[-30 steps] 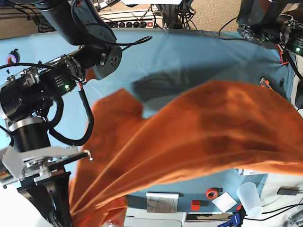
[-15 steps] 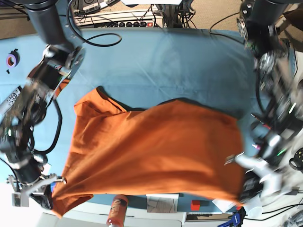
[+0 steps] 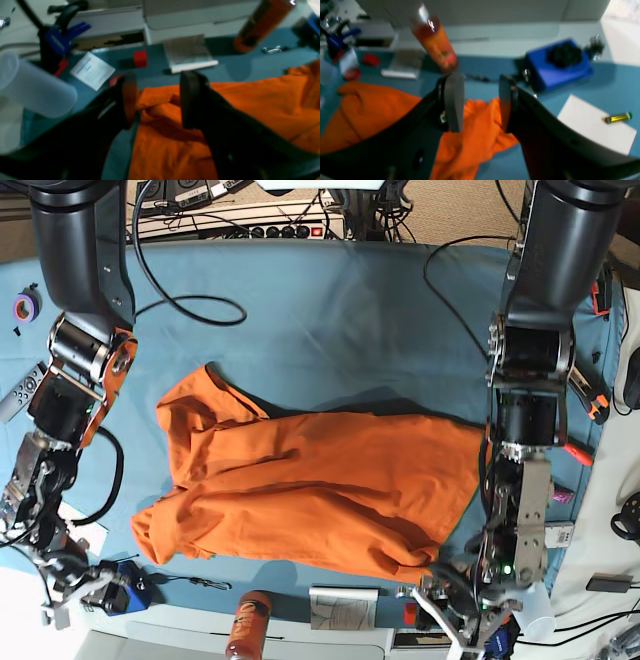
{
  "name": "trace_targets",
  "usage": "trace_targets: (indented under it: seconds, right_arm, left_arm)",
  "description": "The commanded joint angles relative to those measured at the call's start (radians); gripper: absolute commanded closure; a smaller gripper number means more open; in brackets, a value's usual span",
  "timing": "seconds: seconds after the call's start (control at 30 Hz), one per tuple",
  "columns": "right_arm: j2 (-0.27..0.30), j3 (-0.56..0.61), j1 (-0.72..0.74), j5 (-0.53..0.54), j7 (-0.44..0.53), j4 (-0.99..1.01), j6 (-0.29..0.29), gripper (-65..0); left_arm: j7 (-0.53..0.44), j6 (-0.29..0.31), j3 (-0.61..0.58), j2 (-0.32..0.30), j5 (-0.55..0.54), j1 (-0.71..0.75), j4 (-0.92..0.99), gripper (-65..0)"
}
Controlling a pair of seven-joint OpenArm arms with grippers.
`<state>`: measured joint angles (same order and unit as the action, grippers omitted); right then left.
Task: Layout the t-shirt on the table in an organized manner, then fold the t-shirt properly
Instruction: 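Lower the spread shirt onto the table with both grippers, then release the shirt and move both grippers to its collar edge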
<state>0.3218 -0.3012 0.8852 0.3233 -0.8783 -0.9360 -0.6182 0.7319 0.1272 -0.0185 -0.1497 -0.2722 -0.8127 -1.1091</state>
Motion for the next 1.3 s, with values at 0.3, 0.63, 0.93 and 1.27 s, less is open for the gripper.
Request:
trace_targets:
  seconds: [0.3,0.63,0.93,1.27]
  right_arm:
    - [0.022,-0.037,0.002,0.260,-0.250,-0.307,-0.043,-23.3]
    - [0.033,-0.118,-0.272,0.385,-0.422,-0.630,-0.020,-23.3]
    - [0.032,-0.166,-0.590,0.387,-0.447,-0.746,0.010,-23.3]
    - [-0.090,-0.165,-0.872,0.383,-0.396,-0.745,0.038,-23.3]
  left_arm:
    - [0.296,0.004,0.052,0.000,-0.012,-0.023,-0.255,-28.7]
    - [0.353,0.055,0.185,0.000,-0.112,0.241,-0.497,-28.7]
    - [0.352,0.082,0.294,-0.003,-0.140,0.463,-0.617,-28.7]
    - [0.356,0.107,0.303,-0.003,-0.159,0.559,-0.622,-28.7]
